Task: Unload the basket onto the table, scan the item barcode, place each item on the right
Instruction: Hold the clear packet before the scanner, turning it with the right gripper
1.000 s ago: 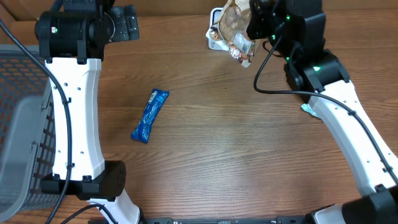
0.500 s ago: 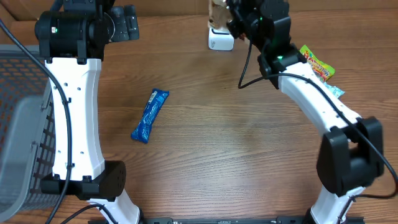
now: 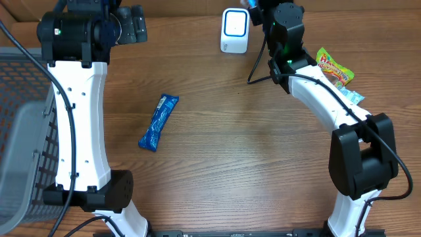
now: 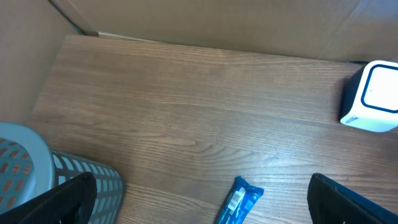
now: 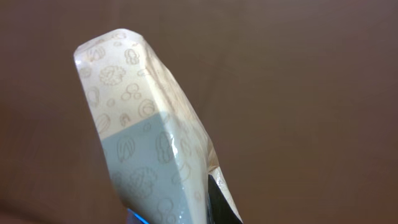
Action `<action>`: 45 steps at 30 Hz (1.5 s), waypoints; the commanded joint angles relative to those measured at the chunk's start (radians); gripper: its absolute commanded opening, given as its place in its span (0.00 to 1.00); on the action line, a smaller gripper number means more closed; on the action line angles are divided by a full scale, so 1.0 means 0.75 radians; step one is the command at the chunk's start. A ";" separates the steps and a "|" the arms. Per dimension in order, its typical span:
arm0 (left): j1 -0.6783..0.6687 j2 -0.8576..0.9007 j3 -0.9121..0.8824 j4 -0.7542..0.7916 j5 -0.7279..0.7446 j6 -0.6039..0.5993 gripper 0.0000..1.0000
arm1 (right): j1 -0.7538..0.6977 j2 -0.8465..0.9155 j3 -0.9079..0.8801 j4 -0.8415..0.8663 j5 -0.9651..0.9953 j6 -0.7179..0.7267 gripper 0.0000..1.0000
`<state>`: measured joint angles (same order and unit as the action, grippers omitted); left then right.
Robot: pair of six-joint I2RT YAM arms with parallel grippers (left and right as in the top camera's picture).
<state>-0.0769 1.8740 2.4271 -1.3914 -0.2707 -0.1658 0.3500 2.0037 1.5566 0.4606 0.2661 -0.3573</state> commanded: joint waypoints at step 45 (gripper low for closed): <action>-0.003 0.005 0.002 0.005 -0.013 -0.009 0.99 | 0.198 0.486 0.278 0.431 -0.240 -0.967 0.04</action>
<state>-0.0769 1.8740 2.4271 -1.3911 -0.2707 -0.1658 0.4831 2.3802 1.7329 0.7742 0.1360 -1.0485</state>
